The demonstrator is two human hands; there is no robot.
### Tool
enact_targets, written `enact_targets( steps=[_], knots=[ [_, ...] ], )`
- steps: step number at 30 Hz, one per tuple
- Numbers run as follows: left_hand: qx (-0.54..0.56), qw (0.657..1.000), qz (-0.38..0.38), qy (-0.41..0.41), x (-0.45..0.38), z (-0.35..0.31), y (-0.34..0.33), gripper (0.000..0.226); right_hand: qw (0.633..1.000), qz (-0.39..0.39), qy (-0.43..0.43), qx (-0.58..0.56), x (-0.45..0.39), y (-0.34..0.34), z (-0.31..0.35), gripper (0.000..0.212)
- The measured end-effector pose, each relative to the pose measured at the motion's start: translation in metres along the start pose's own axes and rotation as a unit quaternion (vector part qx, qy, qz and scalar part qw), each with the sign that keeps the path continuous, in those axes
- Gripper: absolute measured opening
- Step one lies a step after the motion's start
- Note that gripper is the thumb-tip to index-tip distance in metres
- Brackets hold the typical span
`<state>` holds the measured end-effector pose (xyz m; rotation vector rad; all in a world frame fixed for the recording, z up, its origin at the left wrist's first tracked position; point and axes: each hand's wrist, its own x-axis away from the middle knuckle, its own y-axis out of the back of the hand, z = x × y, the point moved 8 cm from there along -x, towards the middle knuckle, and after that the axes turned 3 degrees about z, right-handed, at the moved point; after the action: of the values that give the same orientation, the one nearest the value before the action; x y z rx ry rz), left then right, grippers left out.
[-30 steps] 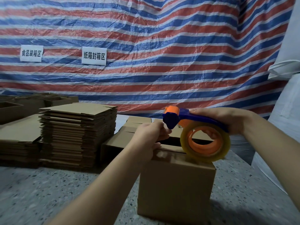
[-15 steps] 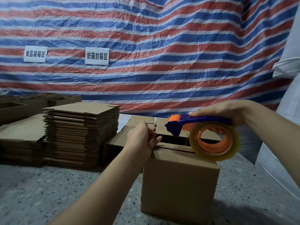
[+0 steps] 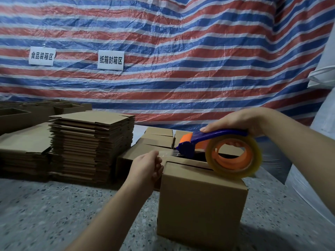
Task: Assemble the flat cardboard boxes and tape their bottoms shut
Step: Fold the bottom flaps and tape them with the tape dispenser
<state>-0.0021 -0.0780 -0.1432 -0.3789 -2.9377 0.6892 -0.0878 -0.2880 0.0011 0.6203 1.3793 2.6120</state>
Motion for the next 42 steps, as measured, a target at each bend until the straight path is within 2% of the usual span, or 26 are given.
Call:
enact_targets(
  steps=[4,10,12,15,16,24,27,30,34,36,39,41,42],
  knots=[
    [0.052,0.999,-0.005,0.004,0.000,0.007,0.006,0.033,1.000,0.002,-0.005,0.019,-0.001,-0.003,0.007,0.086],
    [-0.032,0.999,0.003,-0.007,-0.003,0.016,0.013,0.027,1.000,0.006,-0.010,0.019,0.001,-0.006,0.009,0.077],
    [-0.049,0.999,-0.005,-0.013,-0.005,0.017,0.017,0.027,1.000,0.006,-0.005,0.017,0.000,-0.007,0.011,0.066],
    [-0.083,0.996,-0.011,-0.027,-0.003,0.018,0.021,0.027,1.000,0.006,0.004,0.022,0.000,-0.009,0.016,0.039],
    [-0.088,0.996,-0.009,-0.029,-0.002,0.018,0.022,0.027,1.000,0.006,0.005,0.026,-0.001,-0.010,0.017,0.037],
    [-0.160,0.986,0.042,-0.024,0.003,0.035,0.016,0.031,0.999,-0.001,-0.007,0.037,-0.004,-0.010,0.018,0.048],
    [-0.171,0.984,0.045,0.002,-0.003,0.042,0.016,0.028,0.999,-0.003,-0.008,0.035,-0.006,-0.009,0.017,0.052],
    [-0.165,0.986,0.032,0.020,-0.006,0.045,0.016,0.038,1.000,0.004,-0.006,0.027,-0.006,-0.011,0.017,0.057],
    [-0.153,0.983,0.019,0.096,-0.006,0.062,0.020,0.041,1.000,0.006,-0.002,0.026,-0.006,-0.012,0.018,0.067],
    [-0.147,0.983,0.021,0.109,-0.003,0.070,0.020,0.035,1.000,0.006,-0.004,0.026,-0.005,-0.011,0.018,0.068],
    [-0.174,0.985,-0.004,0.004,0.008,0.048,0.021,0.021,0.999,0.006,-0.009,0.030,-0.004,-0.011,0.018,0.070],
    [-0.187,0.978,0.002,-0.095,0.023,0.021,0.014,0.030,0.999,0.004,-0.011,0.033,-0.004,-0.011,0.017,0.067],
    [-0.206,0.970,0.034,-0.124,0.030,0.014,0.006,0.039,0.999,0.002,-0.011,0.033,-0.005,-0.011,0.018,0.061]
  ],
)
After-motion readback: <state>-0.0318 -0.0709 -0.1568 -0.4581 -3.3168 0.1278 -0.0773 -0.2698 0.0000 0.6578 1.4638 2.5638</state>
